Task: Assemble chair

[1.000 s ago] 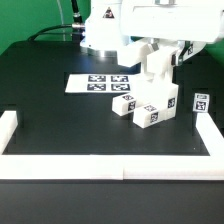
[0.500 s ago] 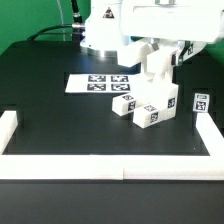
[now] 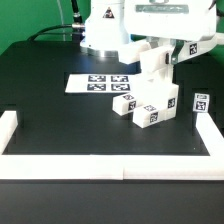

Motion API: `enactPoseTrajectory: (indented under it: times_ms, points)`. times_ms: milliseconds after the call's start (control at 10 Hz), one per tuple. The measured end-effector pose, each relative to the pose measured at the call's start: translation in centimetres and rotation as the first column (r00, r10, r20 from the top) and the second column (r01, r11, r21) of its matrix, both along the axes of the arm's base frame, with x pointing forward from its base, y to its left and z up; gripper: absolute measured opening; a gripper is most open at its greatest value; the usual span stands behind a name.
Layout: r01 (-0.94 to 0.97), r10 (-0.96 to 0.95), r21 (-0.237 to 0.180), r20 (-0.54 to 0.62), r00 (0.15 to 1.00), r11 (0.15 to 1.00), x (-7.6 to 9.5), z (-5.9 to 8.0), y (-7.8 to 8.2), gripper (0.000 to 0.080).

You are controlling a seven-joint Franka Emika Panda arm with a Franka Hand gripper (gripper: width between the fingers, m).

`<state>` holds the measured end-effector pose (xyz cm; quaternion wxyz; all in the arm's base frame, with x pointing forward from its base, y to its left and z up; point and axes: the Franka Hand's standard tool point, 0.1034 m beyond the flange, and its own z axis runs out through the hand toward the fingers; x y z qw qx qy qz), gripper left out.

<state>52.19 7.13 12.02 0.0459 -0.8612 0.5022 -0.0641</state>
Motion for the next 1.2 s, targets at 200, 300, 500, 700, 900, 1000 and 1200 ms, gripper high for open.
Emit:
enactPoseTrajectory:
  times_ms: [200,300,500,700,900,1000,1200]
  points:
    - [-0.016,0.016,-0.003,0.000,1.000,1.000,0.0,0.0,-0.1,0.0290]
    - [-0.024,0.024,-0.008,-0.001,1.000,1.000,-0.1,-0.1,-0.6,0.0290]
    - [-0.033,0.033,-0.011,-0.006,0.999,0.999,-0.2,-0.1,-1.0,0.0290]
    - [-0.030,0.030,0.000,-0.012,0.999,1.000,-0.4,0.2,-1.5,0.0290]
    - [-0.025,0.025,-0.001,-0.015,1.000,1.000,-0.5,-0.1,-1.4,0.0290]
    - [-0.030,0.030,-0.003,-0.016,0.999,1.000,-0.5,-0.1,-1.4,0.0290]
    - [0.021,-0.021,0.006,-0.017,1.000,1.000,-0.5,-0.2,-1.3,0.0290]
